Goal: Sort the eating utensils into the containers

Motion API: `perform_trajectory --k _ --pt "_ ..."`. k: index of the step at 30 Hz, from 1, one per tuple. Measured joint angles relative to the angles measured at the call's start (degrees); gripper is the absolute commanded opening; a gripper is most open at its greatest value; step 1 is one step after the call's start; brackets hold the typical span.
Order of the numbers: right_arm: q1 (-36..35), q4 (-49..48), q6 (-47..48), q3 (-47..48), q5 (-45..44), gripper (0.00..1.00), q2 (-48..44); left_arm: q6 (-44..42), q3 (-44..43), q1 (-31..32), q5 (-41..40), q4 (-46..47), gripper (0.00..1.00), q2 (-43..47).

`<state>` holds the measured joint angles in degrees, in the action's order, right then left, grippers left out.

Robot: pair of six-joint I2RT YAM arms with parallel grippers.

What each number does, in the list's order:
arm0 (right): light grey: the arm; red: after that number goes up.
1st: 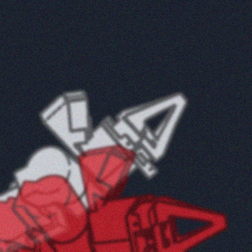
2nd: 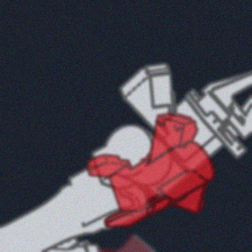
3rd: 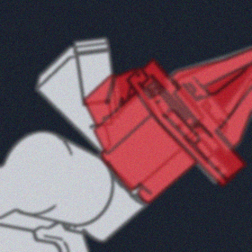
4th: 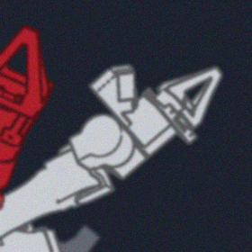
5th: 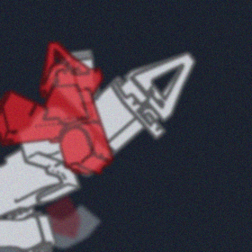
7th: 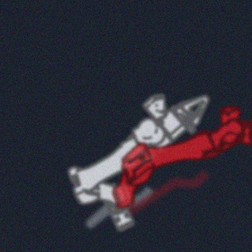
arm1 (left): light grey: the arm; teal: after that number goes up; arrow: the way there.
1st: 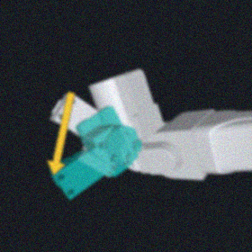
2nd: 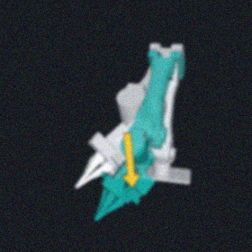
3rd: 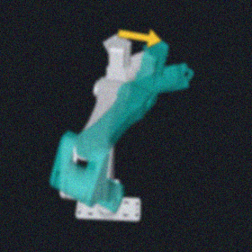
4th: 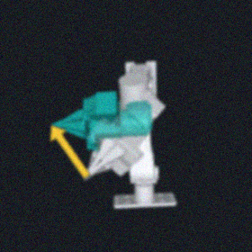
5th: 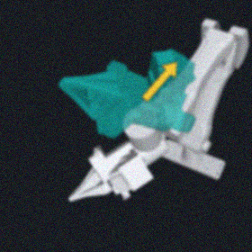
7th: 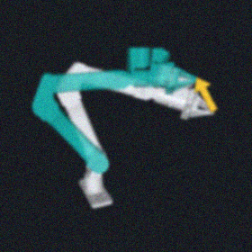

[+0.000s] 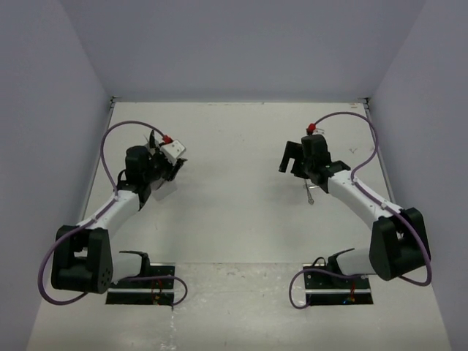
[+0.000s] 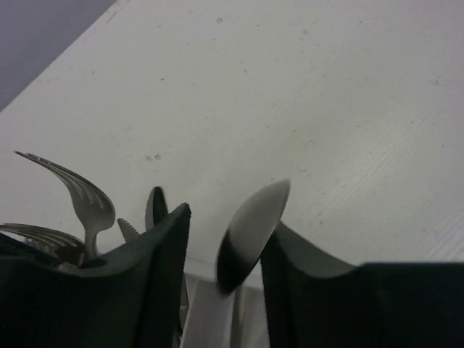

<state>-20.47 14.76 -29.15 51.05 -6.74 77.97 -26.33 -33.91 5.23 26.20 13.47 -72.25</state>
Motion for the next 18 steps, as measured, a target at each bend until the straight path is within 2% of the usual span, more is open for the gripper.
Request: perform_trajectory --k 1,3,4,5,11,14,18 --pt "0.9 1.3 -0.6 0.1 -0.9 0.99 0.8 0.5 0.0 0.0 -0.2 0.0 0.62 0.5" --pt "1.9 4.1 -1.8 0.5 -2.8 0.99 3.1 1.2 0.1 0.0 -0.5 0.1 0.68 1.8" --pt "2.3 5.3 -2.2 0.6 -3.4 0.99 4.3 1.5 0.1 0.0 -0.6 0.1 0.74 2.4" --pt "2.7 6.7 -2.6 0.7 -4.0 0.99 5.6 1.7 0.1 0.0 -0.6 0.2 1.00 3.2" --pt "4.9 13.2 -3.4 4.5 -5.6 0.97 11.9 3.5 0.0 -0.1 -0.7 -0.3 1.00 6.7" --pt "5.3 14.6 -2.8 8.4 -7.6 0.91 14.7 5.9 -0.1 -0.1 -0.4 -0.8 1.00 9.2" --pt "5.7 15.5 -1.5 13.4 -8.9 0.75 18.5 10.3 -1.3 -0.1 0.5 -0.9 1.00 13.0"
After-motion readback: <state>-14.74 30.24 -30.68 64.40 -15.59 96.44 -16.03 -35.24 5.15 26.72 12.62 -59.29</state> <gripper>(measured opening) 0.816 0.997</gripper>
